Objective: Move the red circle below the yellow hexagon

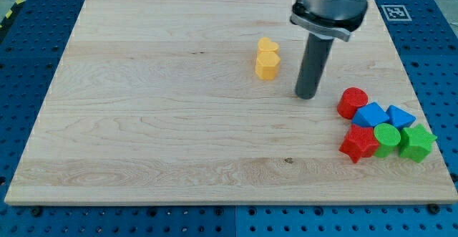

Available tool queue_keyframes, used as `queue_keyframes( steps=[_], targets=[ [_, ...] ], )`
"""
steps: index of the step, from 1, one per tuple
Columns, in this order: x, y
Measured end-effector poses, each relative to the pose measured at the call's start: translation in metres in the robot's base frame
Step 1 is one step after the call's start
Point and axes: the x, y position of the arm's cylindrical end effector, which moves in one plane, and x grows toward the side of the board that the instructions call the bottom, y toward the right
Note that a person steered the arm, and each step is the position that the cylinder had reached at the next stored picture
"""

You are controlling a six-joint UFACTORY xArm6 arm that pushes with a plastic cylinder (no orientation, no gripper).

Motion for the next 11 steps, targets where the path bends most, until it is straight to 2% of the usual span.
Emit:
queue_keyframes(
  steps=[3,4,5,7,9,11],
  targets=[
    [-0.013,0.077],
    [-0.011,0.11],
    [0.003,0.113],
    [0.016,0.095],
    [0.021,0.048],
    [0.048,-0.005]
  ],
)
